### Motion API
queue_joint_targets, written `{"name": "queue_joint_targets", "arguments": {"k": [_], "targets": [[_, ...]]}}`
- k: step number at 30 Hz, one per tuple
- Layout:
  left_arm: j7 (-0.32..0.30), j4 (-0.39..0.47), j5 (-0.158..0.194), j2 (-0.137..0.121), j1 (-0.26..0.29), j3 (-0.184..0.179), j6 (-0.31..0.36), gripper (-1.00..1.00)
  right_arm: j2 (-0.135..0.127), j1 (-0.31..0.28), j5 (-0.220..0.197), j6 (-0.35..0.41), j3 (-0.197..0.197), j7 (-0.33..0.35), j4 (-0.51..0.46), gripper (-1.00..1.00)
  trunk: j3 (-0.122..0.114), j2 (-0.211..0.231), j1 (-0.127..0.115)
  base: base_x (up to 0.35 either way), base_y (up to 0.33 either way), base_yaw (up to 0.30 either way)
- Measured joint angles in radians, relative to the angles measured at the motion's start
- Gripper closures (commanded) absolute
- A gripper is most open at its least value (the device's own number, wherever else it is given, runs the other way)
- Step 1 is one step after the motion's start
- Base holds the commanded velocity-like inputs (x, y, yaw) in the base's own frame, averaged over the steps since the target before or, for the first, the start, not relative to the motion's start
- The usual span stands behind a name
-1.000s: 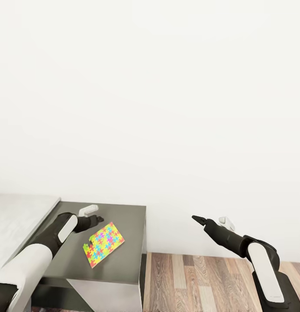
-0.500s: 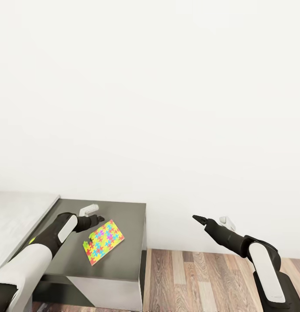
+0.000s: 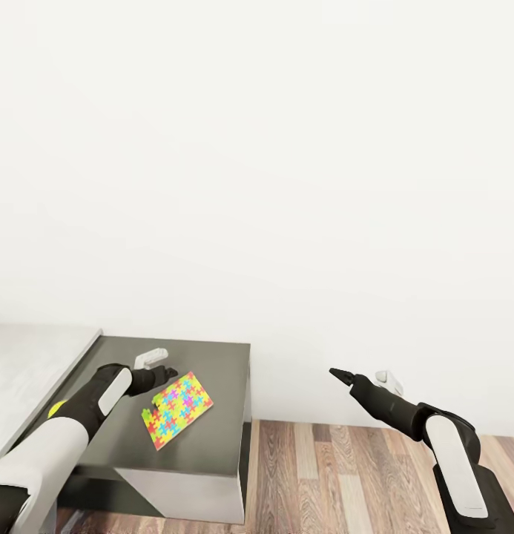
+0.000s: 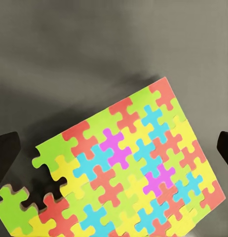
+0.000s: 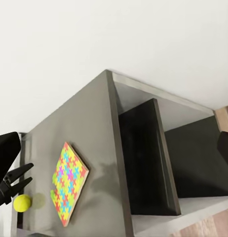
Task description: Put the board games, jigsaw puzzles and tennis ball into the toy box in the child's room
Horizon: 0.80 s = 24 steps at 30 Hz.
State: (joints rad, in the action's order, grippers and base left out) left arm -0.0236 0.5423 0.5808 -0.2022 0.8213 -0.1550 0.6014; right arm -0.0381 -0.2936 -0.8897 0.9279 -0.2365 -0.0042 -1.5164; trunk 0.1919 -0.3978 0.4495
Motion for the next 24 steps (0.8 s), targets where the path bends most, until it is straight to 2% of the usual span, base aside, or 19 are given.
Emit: {"name": "queue_joint_targets", "arguments": {"k": [24], "targets": [[0.0, 0.0, -0.001, 0.003, 0.0, -0.002, -0.015, -1.0, 0.001, 0.0, 0.004, -0.002, 0.004, 0.0, 0.0, -1.0, 0.039, 0.0, 0.0, 0.008, -0.004, 0.0]]}}
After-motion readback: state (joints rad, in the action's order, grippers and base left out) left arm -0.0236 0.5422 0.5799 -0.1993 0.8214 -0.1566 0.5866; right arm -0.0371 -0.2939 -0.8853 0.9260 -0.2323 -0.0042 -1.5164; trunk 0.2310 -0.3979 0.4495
